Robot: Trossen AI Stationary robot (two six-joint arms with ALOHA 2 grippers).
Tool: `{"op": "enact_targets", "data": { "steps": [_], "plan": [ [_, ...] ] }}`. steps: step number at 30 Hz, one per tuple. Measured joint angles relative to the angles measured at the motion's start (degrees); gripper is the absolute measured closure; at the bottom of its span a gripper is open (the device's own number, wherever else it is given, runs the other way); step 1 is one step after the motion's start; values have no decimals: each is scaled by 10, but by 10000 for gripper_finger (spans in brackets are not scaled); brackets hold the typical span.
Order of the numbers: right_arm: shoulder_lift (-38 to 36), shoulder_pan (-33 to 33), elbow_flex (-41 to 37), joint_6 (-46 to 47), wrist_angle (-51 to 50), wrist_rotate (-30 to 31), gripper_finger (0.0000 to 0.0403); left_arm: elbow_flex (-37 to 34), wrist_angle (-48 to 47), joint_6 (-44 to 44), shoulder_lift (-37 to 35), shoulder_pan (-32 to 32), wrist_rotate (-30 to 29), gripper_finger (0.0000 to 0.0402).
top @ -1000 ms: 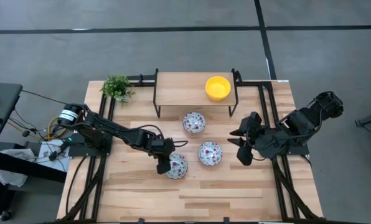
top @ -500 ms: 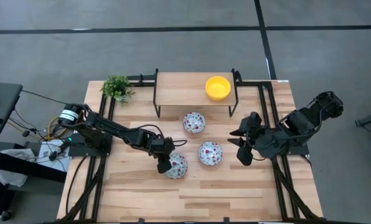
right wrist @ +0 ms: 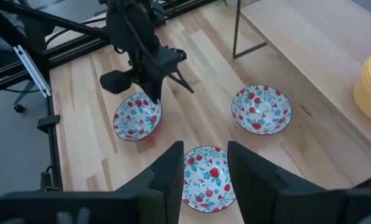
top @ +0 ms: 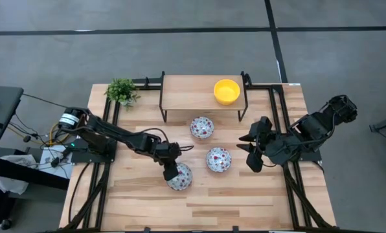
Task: Pick & Place Mini bowls
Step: Put the bottom left printed bowl on the shelf
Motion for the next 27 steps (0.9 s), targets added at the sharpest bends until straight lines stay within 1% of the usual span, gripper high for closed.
{"op": "enact_targets", "data": {
  "steps": [5, 10, 14, 16, 18, 21, 27],
  "plan": [
    [0, 0, 0, -1, -5, 2, 290, 0, 4, -34, -46, 18, 5, 393],
    [0, -1, 0, -1, -25, 15, 290, 0, 0, -61, -114, 55, 11, 393],
    [0, -15, 0, -25, -30, 15, 290, 1, -26, -68, -168, 97, 12, 393],
    [0, -26, 0, -42, -30, 16, 290, 11, -56, -67, -190, 122, 13, 393],
    [0, -40, 0, -60, -30, 16, 290, 33, -98, -54, -203, 147, 13, 393],
    [0, -64, 0, -92, -29, 16, 290, 86, -167, -26, -206, 182, 13, 393],
    [0, -124, 0, -169, -26, 13, 290, 237, -301, 57, -168, 273, 14, 393]
  ]
}}
